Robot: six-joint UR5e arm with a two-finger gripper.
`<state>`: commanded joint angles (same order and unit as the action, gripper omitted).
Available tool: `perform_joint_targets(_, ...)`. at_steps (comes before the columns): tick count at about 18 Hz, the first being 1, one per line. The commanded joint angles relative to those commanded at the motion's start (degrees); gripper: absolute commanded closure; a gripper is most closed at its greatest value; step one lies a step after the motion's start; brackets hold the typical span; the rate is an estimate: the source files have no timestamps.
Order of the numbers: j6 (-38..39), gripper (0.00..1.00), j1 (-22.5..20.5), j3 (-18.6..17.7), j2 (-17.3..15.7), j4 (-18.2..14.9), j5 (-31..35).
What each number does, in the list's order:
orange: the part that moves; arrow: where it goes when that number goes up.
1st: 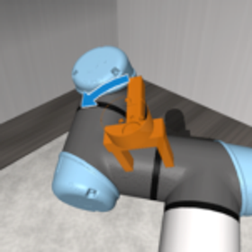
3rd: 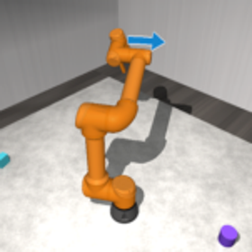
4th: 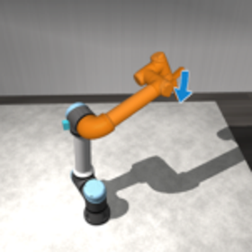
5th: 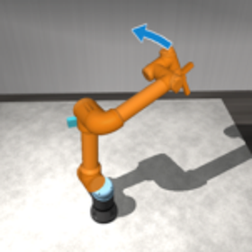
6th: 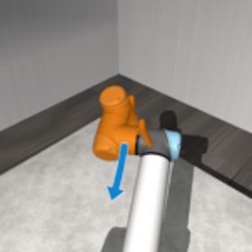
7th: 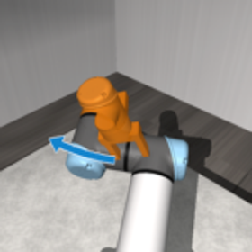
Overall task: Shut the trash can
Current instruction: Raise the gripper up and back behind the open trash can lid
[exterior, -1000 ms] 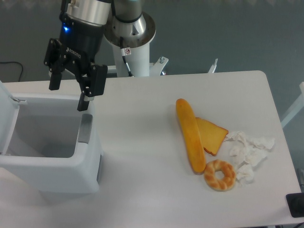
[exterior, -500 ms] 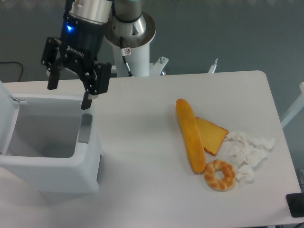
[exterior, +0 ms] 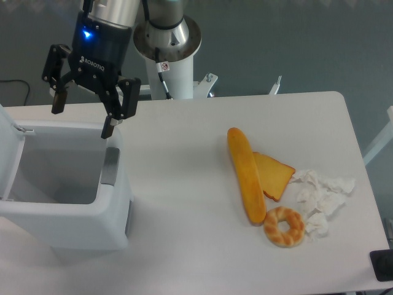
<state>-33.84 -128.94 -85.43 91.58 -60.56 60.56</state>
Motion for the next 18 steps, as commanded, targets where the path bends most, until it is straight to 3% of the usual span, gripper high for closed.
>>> perform_joint_targets(5,6.1,0.00,0.0,0.5,0.4,0.1,-7.4)
perform_joint_targets(16,9.9,0.00,0.3,1.1,-1.1,0.0,-7.9)
perform_joint_targets(18,13.5,0.00,0.3,1.1,-1.5,0.1,-8.0)
